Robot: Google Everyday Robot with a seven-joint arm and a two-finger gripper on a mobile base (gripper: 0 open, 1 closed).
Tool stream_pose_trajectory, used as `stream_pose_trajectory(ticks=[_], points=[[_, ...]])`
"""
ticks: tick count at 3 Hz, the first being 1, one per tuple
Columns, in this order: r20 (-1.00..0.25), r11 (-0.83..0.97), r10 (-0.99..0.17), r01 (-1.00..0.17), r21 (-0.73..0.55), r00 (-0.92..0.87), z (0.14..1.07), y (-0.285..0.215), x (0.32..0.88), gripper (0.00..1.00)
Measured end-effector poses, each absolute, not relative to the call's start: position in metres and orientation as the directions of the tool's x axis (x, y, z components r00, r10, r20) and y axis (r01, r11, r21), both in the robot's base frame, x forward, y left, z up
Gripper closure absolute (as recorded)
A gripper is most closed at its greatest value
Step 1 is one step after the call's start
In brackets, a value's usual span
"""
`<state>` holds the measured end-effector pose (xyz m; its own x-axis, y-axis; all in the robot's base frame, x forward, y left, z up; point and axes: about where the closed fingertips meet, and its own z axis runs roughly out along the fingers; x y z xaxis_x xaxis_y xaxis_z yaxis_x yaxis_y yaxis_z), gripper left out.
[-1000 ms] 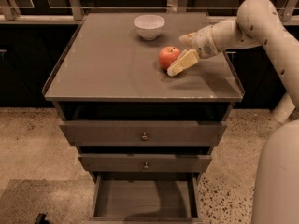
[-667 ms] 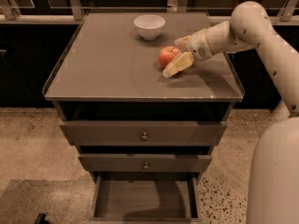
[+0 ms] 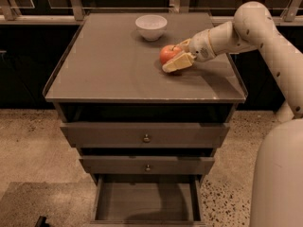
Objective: Place apple into bottom drawer
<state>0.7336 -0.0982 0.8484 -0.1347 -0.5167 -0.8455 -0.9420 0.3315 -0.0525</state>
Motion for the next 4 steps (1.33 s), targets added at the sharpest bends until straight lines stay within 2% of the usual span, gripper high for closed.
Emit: stream_pose_trajectory(ticks=[2, 3, 4], points=[[-0.846, 0.331, -0.517, -0.942, -0.052, -0.135, 0.848, -0.098, 0.733, 0.88], [-0.844, 0.33, -0.517, -0.943, -0.045, -0.141, 0.847, -0.101, 0.71, 1.0], [-0.873, 0.397, -0.485, -0.905, -0.155, -0.063, 0.911, -0.113, 0.659, 1.0]])
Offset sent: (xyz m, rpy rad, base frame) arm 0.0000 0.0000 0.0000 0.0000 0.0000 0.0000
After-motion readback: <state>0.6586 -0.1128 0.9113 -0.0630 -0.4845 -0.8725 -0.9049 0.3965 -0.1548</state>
